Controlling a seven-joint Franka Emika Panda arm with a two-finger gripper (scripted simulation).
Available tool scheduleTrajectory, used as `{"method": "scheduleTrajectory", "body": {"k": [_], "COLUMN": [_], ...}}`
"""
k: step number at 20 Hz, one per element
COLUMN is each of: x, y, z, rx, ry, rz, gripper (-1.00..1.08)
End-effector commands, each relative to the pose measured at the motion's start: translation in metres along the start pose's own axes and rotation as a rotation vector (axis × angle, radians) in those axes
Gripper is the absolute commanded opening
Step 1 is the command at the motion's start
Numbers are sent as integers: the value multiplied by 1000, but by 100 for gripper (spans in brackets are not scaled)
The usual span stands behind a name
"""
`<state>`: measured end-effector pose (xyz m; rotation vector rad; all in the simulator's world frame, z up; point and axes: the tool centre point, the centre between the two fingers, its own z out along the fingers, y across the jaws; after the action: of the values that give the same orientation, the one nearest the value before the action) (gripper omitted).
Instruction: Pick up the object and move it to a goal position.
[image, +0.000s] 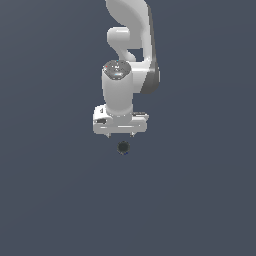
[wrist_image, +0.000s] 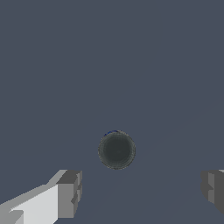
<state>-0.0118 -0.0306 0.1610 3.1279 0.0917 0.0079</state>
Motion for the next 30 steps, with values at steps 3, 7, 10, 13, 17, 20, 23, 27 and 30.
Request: {"method": "scheduleTrajectory", "body": {"k": [3,7,10,13,17,20,23,27,30], "x": [-3,-7,-10,-14,-18,-20,-22,-23,-23], "y": [-1,-2,-4,-5,-7,-9,-10,-10,-10], "z": [18,39,54,68,81,89,94,97,97], "rx": [-1,-1,1,4,8,10,12,13,13], "ry": [-2,-4,-4,-4,-3,-2,-2,-1,-2], "rz": [-93,-202,-287,-361,-439,-481,-510,-528,-524], "gripper": [100,100,100,100,100,100,100,100,100]}}
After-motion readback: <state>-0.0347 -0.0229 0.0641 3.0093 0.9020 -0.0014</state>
